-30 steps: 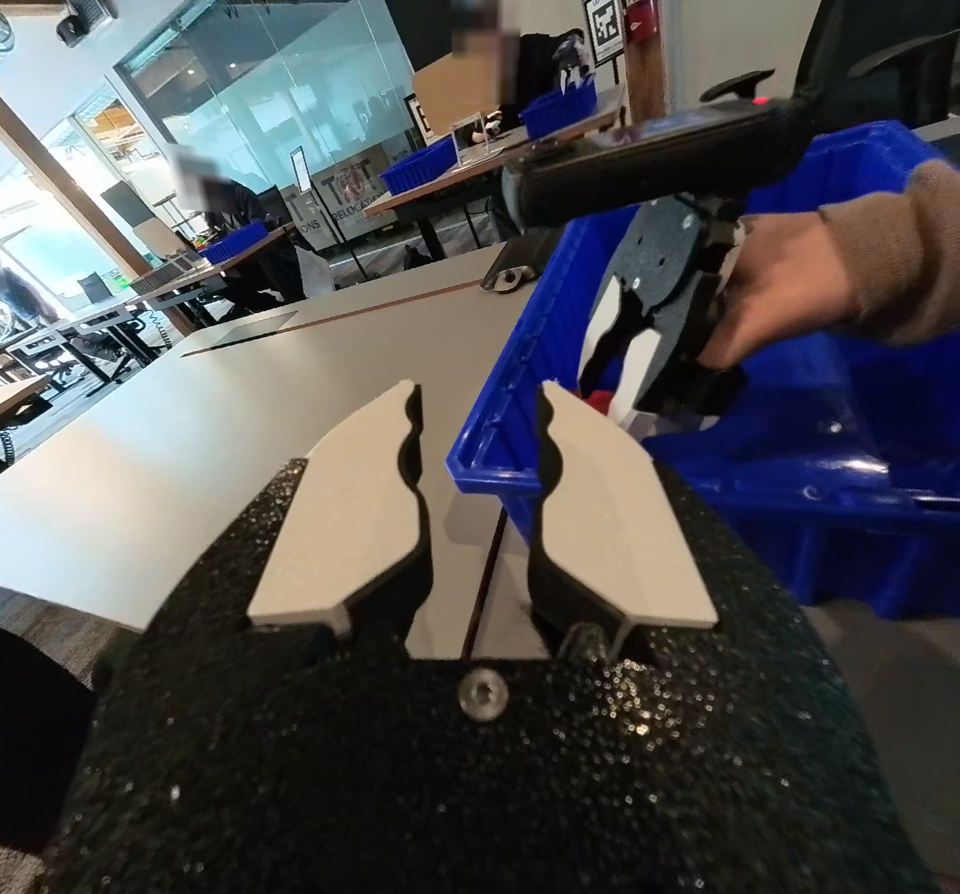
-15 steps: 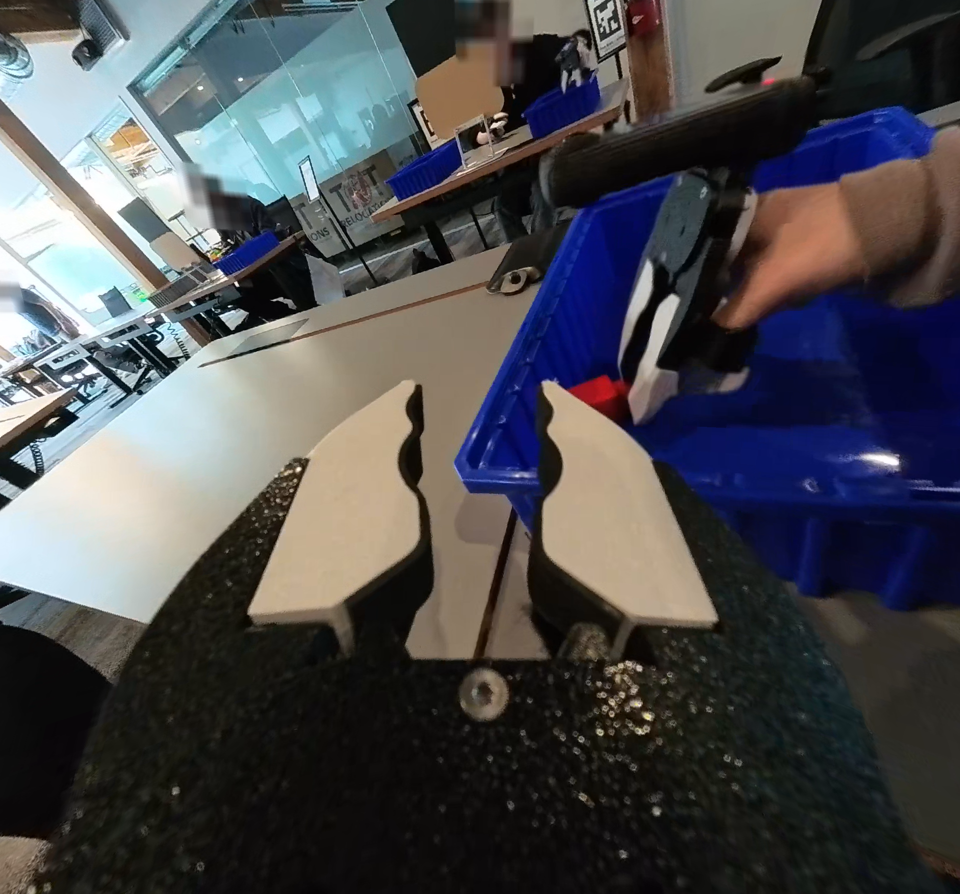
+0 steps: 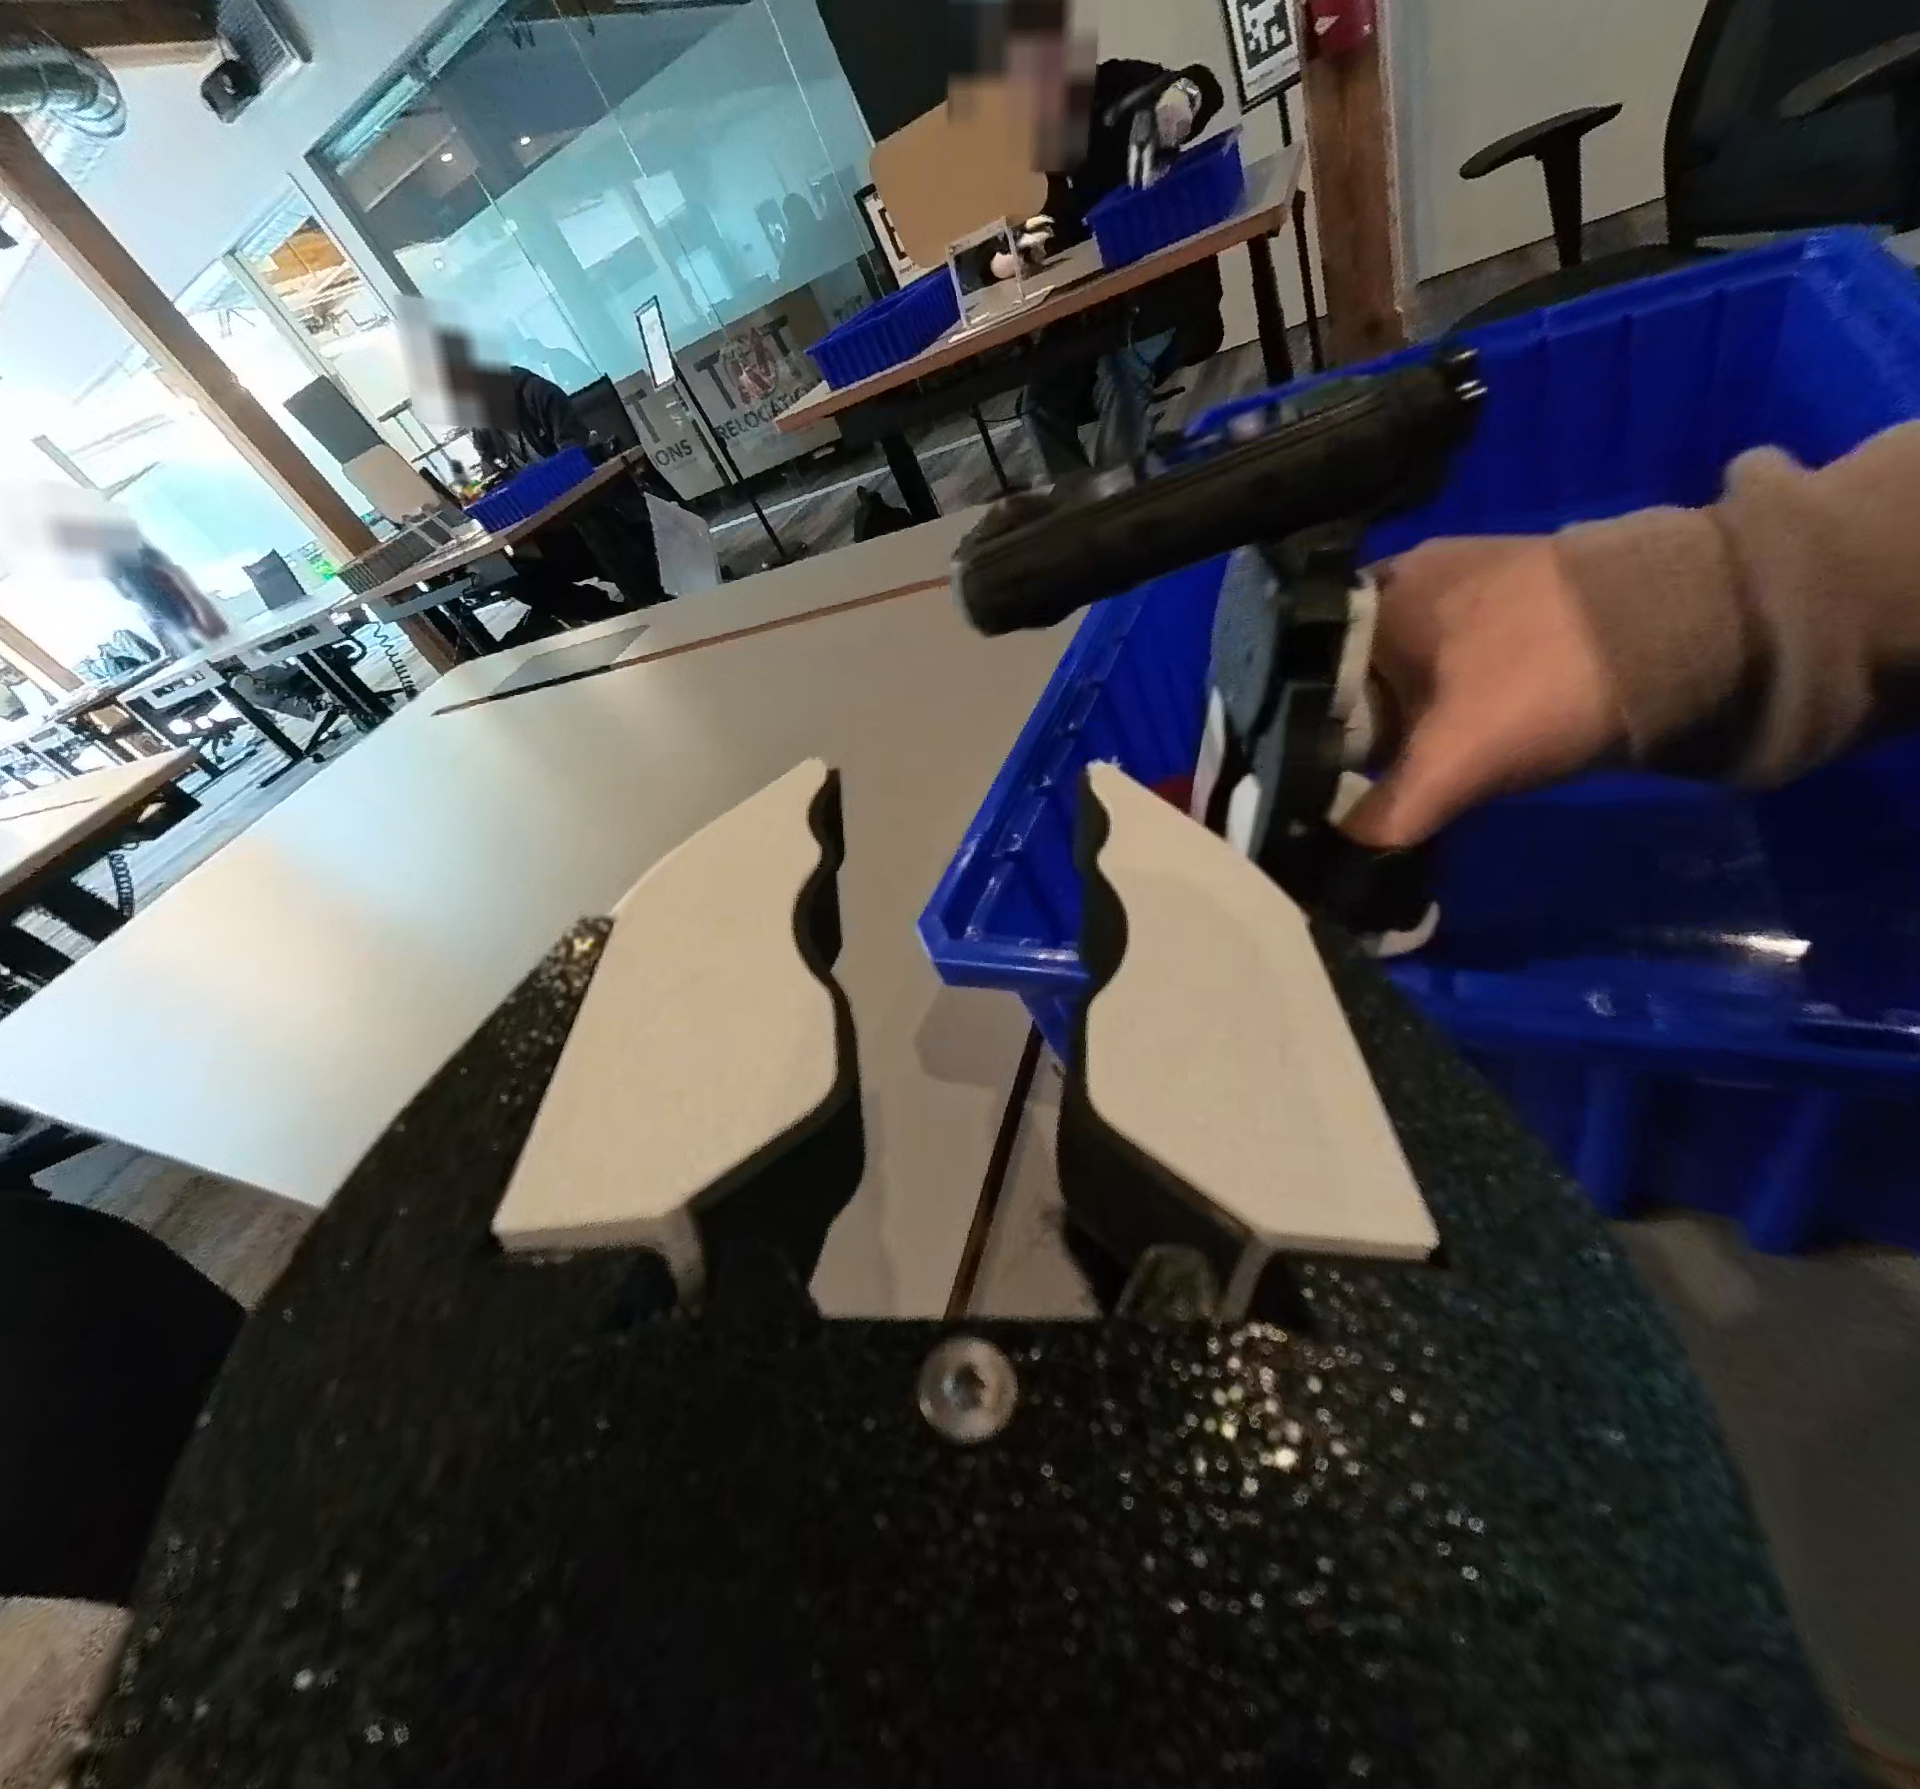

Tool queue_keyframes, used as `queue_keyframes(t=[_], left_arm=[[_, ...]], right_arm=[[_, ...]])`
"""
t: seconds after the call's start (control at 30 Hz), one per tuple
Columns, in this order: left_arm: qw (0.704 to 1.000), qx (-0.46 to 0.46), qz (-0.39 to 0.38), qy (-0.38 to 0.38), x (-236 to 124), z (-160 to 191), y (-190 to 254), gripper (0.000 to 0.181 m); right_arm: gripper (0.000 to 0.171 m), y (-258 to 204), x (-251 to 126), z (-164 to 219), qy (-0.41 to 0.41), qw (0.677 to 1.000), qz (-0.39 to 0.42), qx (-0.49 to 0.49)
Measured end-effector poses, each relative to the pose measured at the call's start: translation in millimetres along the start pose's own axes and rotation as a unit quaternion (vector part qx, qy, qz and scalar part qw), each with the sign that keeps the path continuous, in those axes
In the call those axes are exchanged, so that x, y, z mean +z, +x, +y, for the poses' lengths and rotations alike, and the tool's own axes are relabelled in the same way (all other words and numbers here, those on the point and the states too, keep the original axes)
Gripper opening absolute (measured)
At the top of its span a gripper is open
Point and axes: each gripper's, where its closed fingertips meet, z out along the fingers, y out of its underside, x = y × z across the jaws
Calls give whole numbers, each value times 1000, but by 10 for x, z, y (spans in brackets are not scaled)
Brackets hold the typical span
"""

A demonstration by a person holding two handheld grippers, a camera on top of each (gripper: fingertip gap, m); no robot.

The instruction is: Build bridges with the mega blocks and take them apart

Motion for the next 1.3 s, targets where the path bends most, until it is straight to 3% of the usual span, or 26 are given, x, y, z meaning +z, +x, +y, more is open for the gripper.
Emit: queue_keyframes(t=[0.13, 0.27, 0.3, 0.47, 0.67, 0.73, 0.77, 0.83, 0.97, 1.07, 1.2, 1.3], left_arm=[[994, -84, 53, 40, -45, -160, 123, 48], [975, -155, 142, 70, 8, -325, 407, 61], [968, -171, 168, 73, 32, -365, 499, 64], [919, -246, 284, 120, 33, -652, 856, 73], [923, -217, 306, 80, 176, -618, 1120, 68], [928, -215, 293, 86, 207, -634, 1118, 53], [932, -210, 283, 89, 218, -633, 1099, 36], [937, -200, 273, 90, 226, -628, 1067, 36], [956, -182, 206, 101, 176, -592, 775, 36], [959, -174, 186, 126, 27, -676, 641, 36], [956, -126, 228, 134, -121, -833, 886, 36], [935, -111, 307, 139, -244, -1043, 1350, 36]], right_arm=[[48, -106, -692, -234, 191, 975, 34, -111], [47, -560, -1566, -278, 419, 840, 93, -332], [48, -588, -1674, -234, 430, 816, 132, -364], [47, -600, -1825, -46, 421, 757, 232, -442], [47, -664, -1795, 5, 395, 711, 297, -500], [47, -685, -1761, 0, 385, 703, 302, -516], [47, -676, -1765, -11, 384, 700, 308, -517], [45, -660, -1772, -22, 388, 696, 311, -518], [65, -337, -1756, 13, 393, 767, 267, -432], [67, -133, -1884, 56, 423, 787, 249, -373], [67, -102, -2336, 230, 489, 778, 256, -300], [60, -90, -2875, 609, 530, 761, 303, -219]])
